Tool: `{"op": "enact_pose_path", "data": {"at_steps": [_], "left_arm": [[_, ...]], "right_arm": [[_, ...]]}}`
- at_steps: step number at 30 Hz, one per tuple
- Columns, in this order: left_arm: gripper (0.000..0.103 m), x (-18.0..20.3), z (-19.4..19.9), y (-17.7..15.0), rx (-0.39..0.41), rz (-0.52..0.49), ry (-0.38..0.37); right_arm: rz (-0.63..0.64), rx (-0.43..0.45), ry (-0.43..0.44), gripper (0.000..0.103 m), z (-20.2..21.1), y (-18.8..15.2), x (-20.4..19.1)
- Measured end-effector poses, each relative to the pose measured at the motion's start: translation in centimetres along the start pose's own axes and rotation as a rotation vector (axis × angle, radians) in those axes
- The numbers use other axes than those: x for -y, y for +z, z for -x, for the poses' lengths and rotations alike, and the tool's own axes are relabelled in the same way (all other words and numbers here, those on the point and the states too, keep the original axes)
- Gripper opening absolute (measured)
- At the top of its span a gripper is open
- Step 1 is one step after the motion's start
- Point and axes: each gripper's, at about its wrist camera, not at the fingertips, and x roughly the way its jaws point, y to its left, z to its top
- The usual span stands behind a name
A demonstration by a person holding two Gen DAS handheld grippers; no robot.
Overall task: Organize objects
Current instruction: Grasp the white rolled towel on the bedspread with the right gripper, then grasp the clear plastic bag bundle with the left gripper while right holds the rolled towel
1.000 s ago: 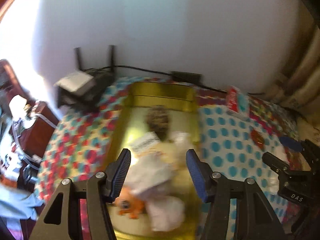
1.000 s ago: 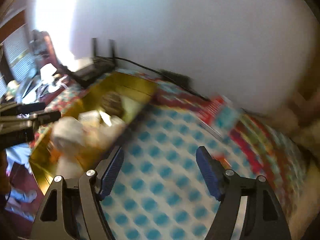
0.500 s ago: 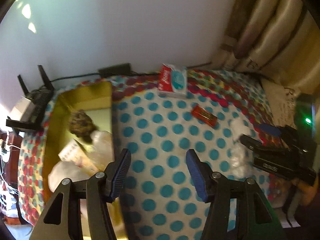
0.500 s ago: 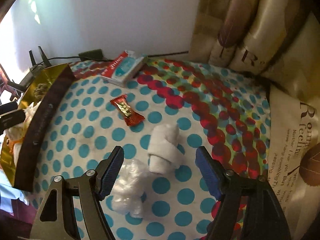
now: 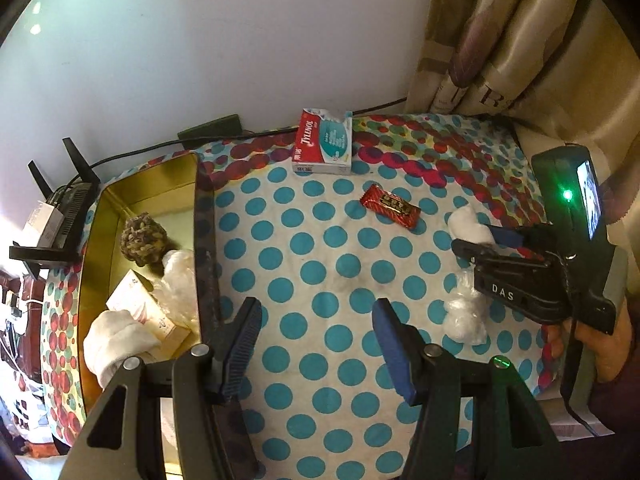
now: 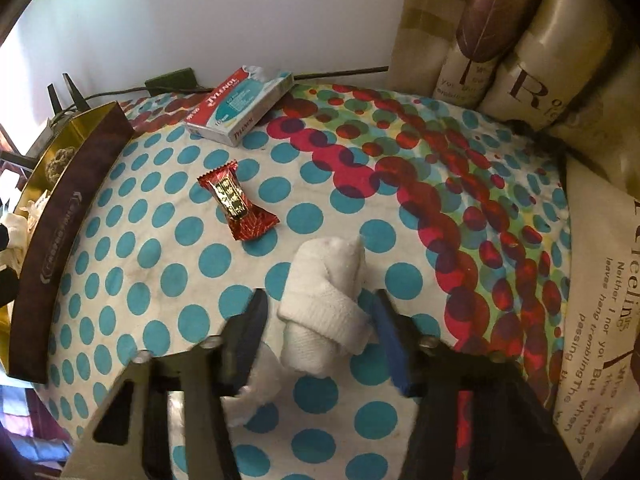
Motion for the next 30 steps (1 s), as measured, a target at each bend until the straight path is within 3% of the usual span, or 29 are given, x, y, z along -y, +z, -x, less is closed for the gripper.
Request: {"op": "enact_pose_path", "data": {"at_steps": [2,4,8,13,16,18,23,30], "left_arm": [[0.059,0.5,-0.3,0.1,-0.006,-0.011,-0.01],[0.059,1.2,-0.6,0.2,-0.008,-0.028,-0.026],[0.059,3.4,-1.5,0.4,0.004,-0.097,-0.1],[0.059,6.4,-3.1,0.6,-0.037,-0.193,-0.192],[0.071,7.8,-3.6,0.5,-0.07,-0.233,-0.264],[0.072,8.4,-3.9,0.5,-0.081,-0.243,-0.293],[0.074,9.0,-5.1,0.8,-0.12,-0.231,-0.323],[0.074,9.8,-7.2,0.7,-0.167,-0.258,-0.287]], "right_arm": [[0.004,0.002,0.003,0.033,-0.1,0.0,0.1],[0.01,0.018,-0.001,0.03,0.2,-0.1,0.2],[0.003,0.042,-0.013,0.03,1.1,-0.2,0.7],[-0.054,0.064,-0.034,0.03,2.5,-1.0,2.7],[-0.077,0.074,-0.054,0.03,3.2,-1.5,3.7],[-0.098,0.079,-0.062,0.03,3.7,-2.0,4.4],[-0.143,0.078,-0.07,0.031,4.2,-3.0,5.6],[-0.171,0.075,-0.076,0.031,4.8,-4.0,6.5]]}}
